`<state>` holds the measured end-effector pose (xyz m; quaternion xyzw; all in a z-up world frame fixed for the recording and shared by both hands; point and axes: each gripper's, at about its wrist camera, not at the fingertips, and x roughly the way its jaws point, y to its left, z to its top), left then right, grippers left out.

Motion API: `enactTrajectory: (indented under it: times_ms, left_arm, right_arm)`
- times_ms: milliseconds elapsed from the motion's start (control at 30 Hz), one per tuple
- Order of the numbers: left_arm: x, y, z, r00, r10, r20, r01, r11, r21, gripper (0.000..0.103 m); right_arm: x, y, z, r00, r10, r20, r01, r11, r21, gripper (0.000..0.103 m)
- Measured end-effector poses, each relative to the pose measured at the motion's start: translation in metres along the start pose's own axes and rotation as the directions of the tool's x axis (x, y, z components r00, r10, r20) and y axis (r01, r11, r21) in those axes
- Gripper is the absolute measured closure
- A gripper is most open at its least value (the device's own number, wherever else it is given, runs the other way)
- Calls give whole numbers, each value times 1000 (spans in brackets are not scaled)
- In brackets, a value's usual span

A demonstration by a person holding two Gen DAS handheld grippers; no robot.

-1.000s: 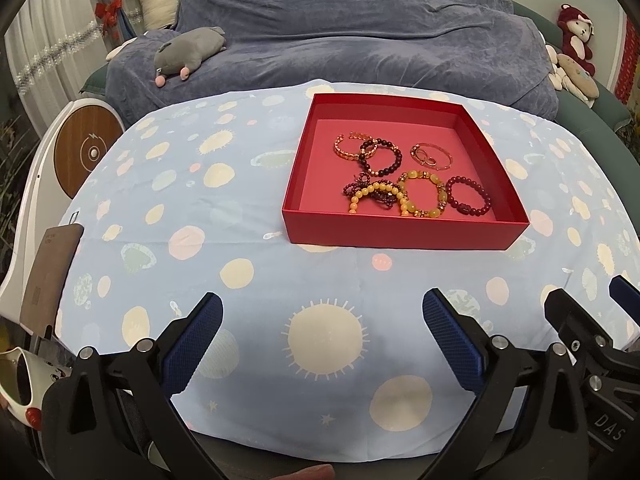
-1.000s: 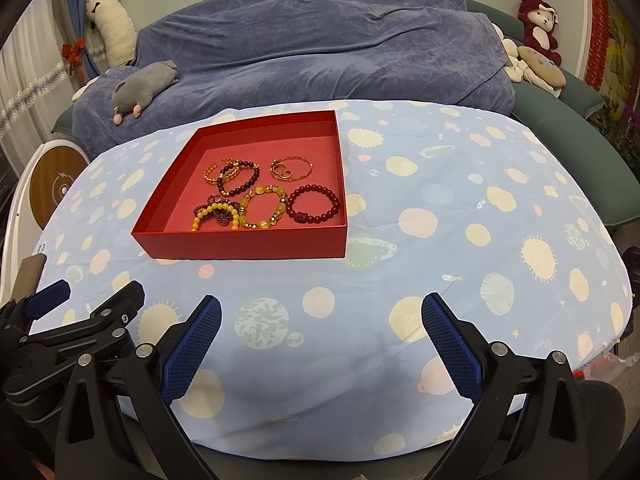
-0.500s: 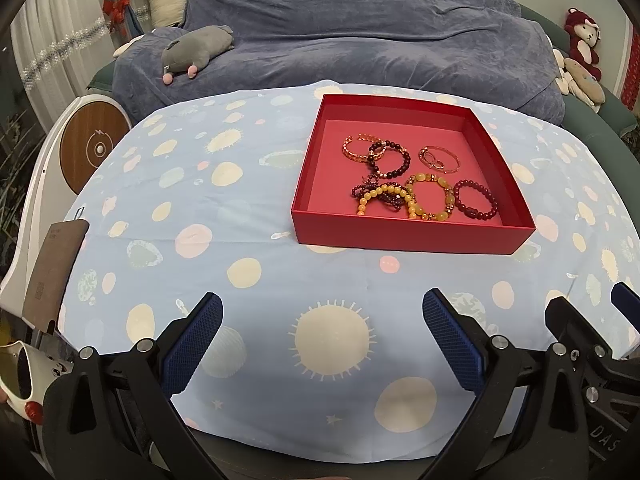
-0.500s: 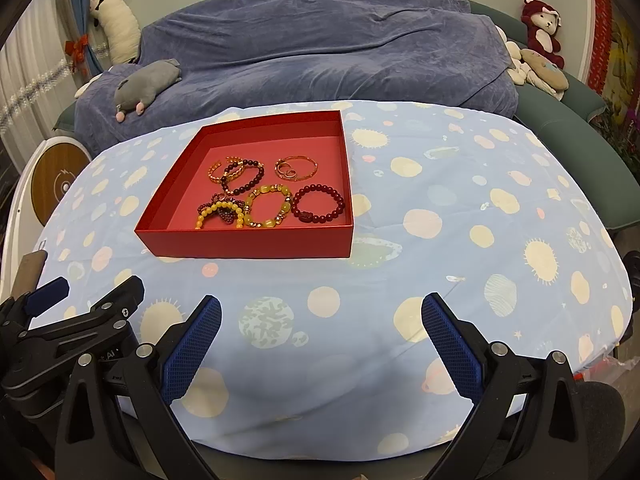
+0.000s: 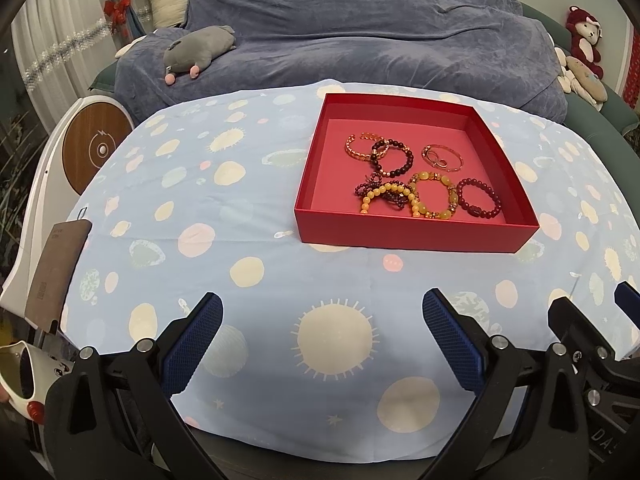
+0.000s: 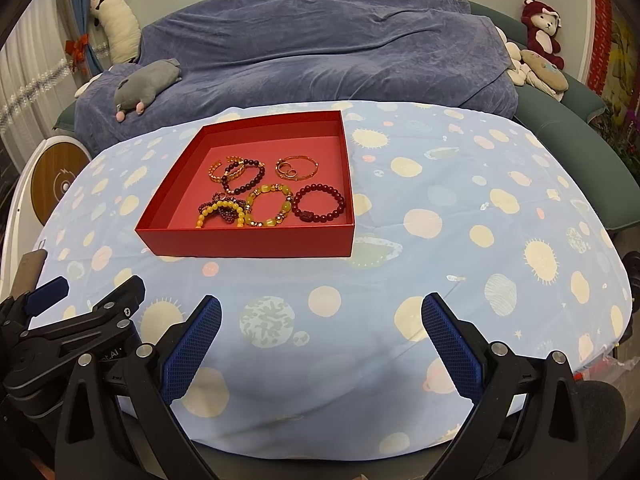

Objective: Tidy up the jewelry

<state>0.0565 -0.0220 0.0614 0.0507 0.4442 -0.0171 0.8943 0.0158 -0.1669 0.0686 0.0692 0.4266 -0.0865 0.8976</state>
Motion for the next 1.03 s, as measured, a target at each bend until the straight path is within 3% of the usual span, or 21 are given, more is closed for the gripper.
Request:
enactTrajectory:
  times_ms: [1033]
  left_arm:
    - [-4,-3,1,1000,-4,12,4,1000,10,8]
  right_arm:
    - [-2,-2,-1,1000,-6,5,6,1000,4,6]
